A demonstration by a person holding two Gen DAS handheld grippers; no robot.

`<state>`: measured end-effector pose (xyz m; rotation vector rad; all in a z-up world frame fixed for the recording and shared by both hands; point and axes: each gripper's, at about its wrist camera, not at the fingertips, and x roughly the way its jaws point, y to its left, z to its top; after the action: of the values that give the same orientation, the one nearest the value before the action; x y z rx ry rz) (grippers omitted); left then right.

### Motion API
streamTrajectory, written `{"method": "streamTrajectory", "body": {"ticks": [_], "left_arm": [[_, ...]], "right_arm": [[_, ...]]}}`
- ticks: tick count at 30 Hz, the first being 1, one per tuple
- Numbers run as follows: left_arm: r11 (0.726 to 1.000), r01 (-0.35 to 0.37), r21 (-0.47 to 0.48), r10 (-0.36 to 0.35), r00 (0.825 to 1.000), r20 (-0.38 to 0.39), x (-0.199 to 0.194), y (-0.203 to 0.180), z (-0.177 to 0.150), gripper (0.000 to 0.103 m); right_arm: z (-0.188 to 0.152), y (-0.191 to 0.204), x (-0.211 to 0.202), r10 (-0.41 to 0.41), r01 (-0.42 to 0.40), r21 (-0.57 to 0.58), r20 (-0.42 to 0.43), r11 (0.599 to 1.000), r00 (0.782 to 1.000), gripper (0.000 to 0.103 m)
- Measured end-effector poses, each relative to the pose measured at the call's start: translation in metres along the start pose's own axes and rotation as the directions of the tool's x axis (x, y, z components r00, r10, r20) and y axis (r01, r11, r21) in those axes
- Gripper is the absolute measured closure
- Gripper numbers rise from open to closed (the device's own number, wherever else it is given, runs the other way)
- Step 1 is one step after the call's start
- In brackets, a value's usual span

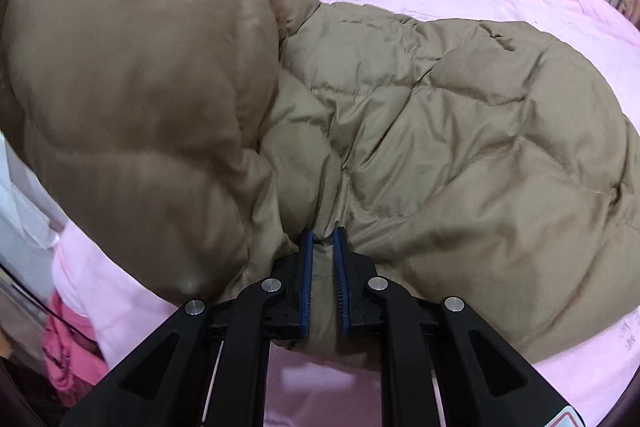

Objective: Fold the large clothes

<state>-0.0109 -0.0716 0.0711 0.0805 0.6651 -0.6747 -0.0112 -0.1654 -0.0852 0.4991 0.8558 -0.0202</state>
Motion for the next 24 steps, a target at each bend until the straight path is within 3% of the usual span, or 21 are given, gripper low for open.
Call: {"method": "streamTrajectory", "body": {"ticks": [2,5,8,11,13,18,19,20,21,22,24], "left_arm": [[0.998,0.033,0.053,-0.032,0.999,-0.031,0.013,-0.032,-0.002,0.087],[0.993,0.065,0.102,-0.056,0.994,-0.097,0.044,-0.067,-0.012,0.087],[0.986,0.102,0.130,-0.078,0.981,-0.180,0.078,-0.096,-0.025,0.087],[0.979,0.140,0.149,-0.095,0.956,-0.277,0.113,-0.119,-0.041,0.087],[0.975,0.143,0.168,-0.082,0.942,-0.324,0.132,-0.132,-0.054,0.087],[0.973,0.113,0.201,-0.037,0.937,-0.348,0.141,-0.147,-0.070,0.084],[0.975,0.117,0.191,-0.044,0.935,-0.353,0.136,-0.146,-0.068,0.082],[0.976,0.133,0.172,-0.063,0.930,-0.362,0.131,-0.145,-0.066,0.070],[0.976,0.175,0.131,-0.114,0.919,-0.378,0.123,-0.141,-0.062,0.051],[0.973,0.212,0.089,-0.164,0.910,-0.381,0.113,-0.136,-0.059,0.043],[0.973,0.219,0.069,-0.183,0.921,-0.344,0.090,-0.129,-0.053,0.028]], "right_arm": [[0.002,-0.018,-0.024,0.005,-0.007,0.028,0.039,1.000,0.999,0.091],[0.001,-0.051,-0.061,-0.052,0.046,0.068,0.096,0.997,0.994,0.090],[-0.007,-0.087,-0.088,-0.177,0.163,0.118,0.123,0.980,0.976,0.090],[-0.020,-0.114,-0.102,-0.283,0.264,0.148,0.124,0.953,0.951,0.089],[-0.030,-0.130,-0.110,-0.317,0.294,0.176,0.117,0.939,0.941,0.089],[-0.045,-0.148,-0.123,-0.399,0.373,0.198,0.114,0.907,0.910,0.089],[-0.046,-0.148,-0.128,-0.404,0.377,0.200,0.124,0.905,0.906,0.089],[-0.045,-0.148,-0.133,-0.405,0.376,0.198,0.139,0.905,0.904,0.084],[-0.048,-0.147,-0.143,-0.405,0.373,0.194,0.162,0.907,0.900,0.074],[-0.045,-0.143,-0.149,-0.406,0.373,0.183,0.192,0.909,0.894,0.069],[-0.041,-0.131,-0.163,-0.411,0.385,0.147,0.255,0.911,0.875,0.058]]}}
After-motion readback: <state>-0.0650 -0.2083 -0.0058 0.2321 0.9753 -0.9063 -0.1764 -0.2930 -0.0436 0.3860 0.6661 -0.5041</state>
